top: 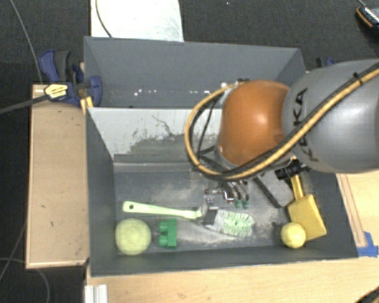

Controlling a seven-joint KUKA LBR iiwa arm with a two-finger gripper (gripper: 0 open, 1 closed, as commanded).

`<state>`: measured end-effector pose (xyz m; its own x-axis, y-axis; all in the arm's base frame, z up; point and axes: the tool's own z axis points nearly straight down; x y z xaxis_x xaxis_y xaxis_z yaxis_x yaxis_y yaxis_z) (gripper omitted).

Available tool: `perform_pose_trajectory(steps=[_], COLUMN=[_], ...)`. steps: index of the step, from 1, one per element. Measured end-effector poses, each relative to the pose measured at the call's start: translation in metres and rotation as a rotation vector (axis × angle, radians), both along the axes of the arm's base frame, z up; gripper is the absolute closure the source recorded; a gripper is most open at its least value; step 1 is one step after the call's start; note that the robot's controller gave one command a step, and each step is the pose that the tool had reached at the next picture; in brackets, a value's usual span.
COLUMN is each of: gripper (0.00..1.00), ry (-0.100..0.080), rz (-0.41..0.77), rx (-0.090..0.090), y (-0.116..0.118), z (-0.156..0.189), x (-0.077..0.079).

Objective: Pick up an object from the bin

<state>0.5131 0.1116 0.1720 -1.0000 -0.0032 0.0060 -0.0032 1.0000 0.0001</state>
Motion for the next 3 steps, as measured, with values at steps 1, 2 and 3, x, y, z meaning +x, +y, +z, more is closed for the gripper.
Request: perform_pose_trajectory(steps=[1, 2, 3], gripper=[0.0, 0.0, 0.0], ry=[-0.008, -0.004, -0.02], rz=[-0.006, 0.015, -0.008], rx=[0.001, 0.001, 0.005], y=[-0.001, -0.039, -0.042], z=[0.004, -0.102, -0.033], x=[0.002, -0.014, -0.02])
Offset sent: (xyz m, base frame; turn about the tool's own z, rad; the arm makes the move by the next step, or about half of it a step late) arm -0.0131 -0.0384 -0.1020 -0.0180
